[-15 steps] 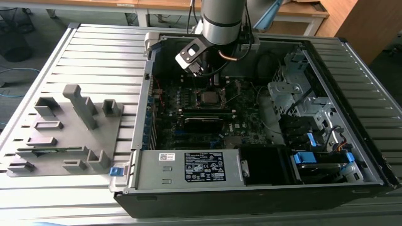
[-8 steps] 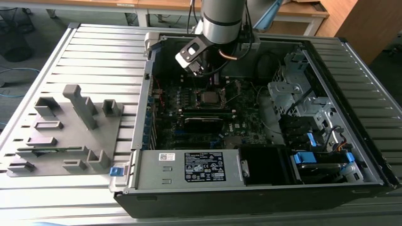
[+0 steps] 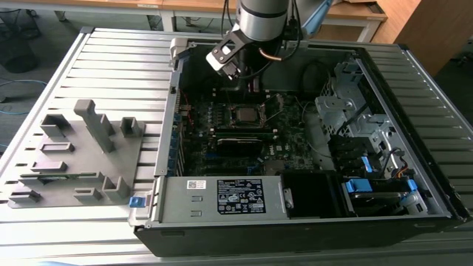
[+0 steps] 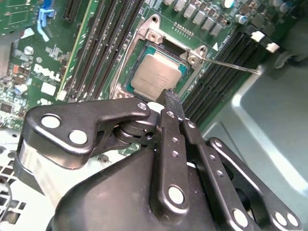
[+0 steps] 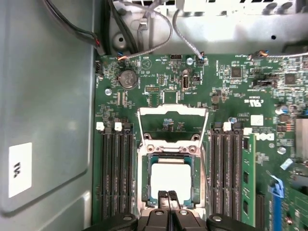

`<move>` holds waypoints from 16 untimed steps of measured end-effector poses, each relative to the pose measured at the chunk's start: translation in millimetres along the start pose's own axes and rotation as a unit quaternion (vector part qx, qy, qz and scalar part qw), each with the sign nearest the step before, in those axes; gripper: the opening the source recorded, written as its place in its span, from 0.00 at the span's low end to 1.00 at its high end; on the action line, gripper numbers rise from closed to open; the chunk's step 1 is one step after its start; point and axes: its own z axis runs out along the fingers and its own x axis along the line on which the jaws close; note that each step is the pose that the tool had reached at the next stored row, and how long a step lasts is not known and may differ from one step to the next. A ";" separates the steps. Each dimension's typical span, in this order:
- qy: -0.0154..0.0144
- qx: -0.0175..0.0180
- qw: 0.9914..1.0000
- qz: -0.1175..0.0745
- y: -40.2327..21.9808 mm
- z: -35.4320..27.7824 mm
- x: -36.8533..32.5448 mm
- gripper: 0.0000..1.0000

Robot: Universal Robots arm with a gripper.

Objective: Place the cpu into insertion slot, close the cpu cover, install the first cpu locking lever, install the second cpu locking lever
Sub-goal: 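Close the cpu cover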

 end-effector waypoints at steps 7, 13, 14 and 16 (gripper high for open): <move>0.000 0.000 1.000 0.000 0.3 -15.5 1.0 0.11; 0.000 0.000 1.000 0.000 0.5 -22.3 1.5 0.11; 0.000 0.000 1.000 0.000 0.5 -22.4 1.5 0.11; 0.000 0.000 1.000 0.000 0.5 -22.5 1.5 0.11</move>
